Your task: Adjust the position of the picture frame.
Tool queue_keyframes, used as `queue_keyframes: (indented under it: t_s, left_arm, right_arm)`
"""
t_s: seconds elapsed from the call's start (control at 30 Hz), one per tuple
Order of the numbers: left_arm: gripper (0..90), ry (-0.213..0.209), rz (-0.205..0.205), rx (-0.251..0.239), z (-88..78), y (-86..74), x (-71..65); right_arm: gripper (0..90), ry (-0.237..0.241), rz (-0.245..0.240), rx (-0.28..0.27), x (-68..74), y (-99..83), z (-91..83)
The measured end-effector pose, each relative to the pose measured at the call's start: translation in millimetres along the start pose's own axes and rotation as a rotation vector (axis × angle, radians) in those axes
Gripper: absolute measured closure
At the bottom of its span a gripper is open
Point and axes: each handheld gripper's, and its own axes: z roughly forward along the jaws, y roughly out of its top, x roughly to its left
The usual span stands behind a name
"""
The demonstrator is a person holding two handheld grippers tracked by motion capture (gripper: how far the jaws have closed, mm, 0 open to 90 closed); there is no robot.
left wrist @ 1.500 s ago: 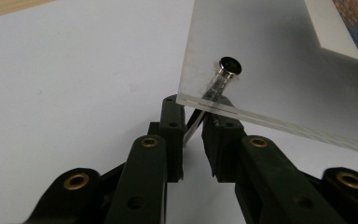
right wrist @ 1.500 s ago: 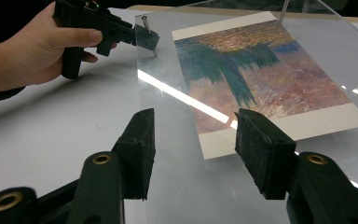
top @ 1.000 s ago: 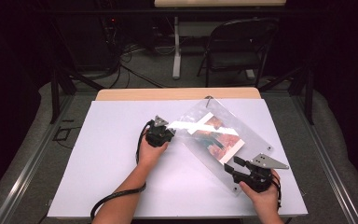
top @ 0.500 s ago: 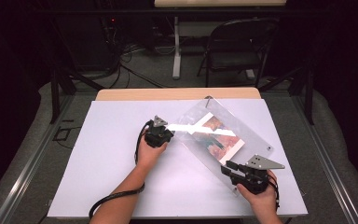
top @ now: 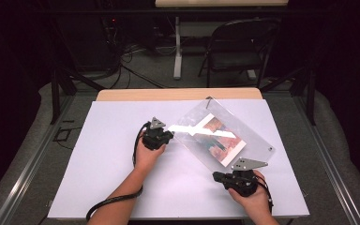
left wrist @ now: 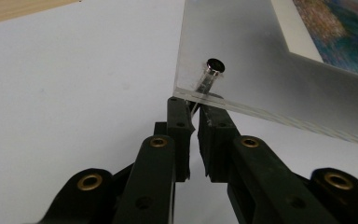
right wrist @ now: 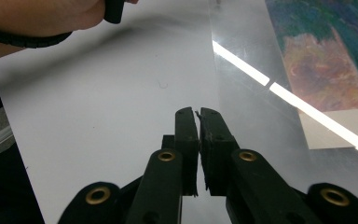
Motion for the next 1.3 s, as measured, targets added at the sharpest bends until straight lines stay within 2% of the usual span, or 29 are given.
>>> queue_keyframes:
  t_s: [0.07,0.17,0.2,0.23,0.27,0.37,0.5,0.57,0.6,0.67,0.73,0.8,0.9,1.07,1.17,1.3]
  left_arm:
    - [84.1,-0.023,-0.016,-0.006,-3.7,-1.9,1.4]
    - [84.4,-0.013,0.001,-0.002,-4.6,-6.4,-1.1]
    - [84.8,-0.025,-0.011,-0.01,-5.6,-7.2,0.6]
    - [90.0,-0.024,-0.015,-0.026,-6.8,-7.7,1.8]
    - [90.0,-0.031,-0.026,-0.038,-8.5,-7.3,4.1]
    - [90.0,-0.017,0.0,-0.034,-7.7,-6.8,5.9]
    - [89.0,-0.013,0.015,-0.016,-4.9,-8.9,4.3]
    - [81.7,-0.019,0.017,-0.008,-4.3,-11.0,4.5]
    - [80.5,-0.015,0.036,-0.001,-4.3,-12.5,2.8]
    - [78.8,-0.012,0.045,-0.004,-3.3,-12.9,1.8]
    - [71.8,-0.006,0.058,0.0,-1.4,-11.4,0.9]
    - [69.1,-0.004,0.056,-0.006,4.2,-8.3,-0.3]
    - [67.9,-0.001,0.081,0.011,12.2,-3.2,-1.9]
    - [68.4,0.014,0.099,0.013,24.7,-1.4,0.3]
    - [74.7,0.02,0.101,0.011,27.0,-0.3,1.9]
    - [81.5,0.004,0.116,0.015,28.1,0.5,0.6]
  right_arm:
    - [86.2,0.006,0.003,0.006,-0.3,-0.5,0.8]
    - [85.3,0.014,0.008,0.011,-0.2,-1.6,1.5]
    - [84.8,0.015,0.007,0.007,-0.2,-1.7,1.3]
    - [84.1,0.017,0.012,0.004,0.1,-1.6,0.9]
    - [83.8,0.018,0.01,0.002,-0.1,-1.5,0.9]
    - [81.9,0.016,0.01,0.001,0.0,-1.3,1.0]
    - [80.7,0.023,0.023,-0.008,-1.4,-1.7,-0.3]
    - [80.0,0.031,0.038,-0.019,-3.8,-2.3,-1.9]
    - [80.0,0.034,0.045,-0.021,-4.4,-2.5,-2.5]
    - [80.0,0.032,0.049,-0.024,-4.8,-2.7,-2.9]
    - [79.6,0.034,0.052,-0.029,-5.8,-2.5,-3.9]
    - [79.5,0.034,0.051,-0.029,-5.9,-2.4,-3.8]
    - [79.1,0.031,0.05,-0.028,-5.3,-2.3,-4.2]
    - [78.7,0.033,0.058,-0.035,-6.8,-3.2,-5.2]
    - [78.6,0.034,0.062,-0.041,-7.9,-3.7,-6.7]
    - [78.5,0.033,0.068,-0.041,-8.0,-3.8,-7.2]
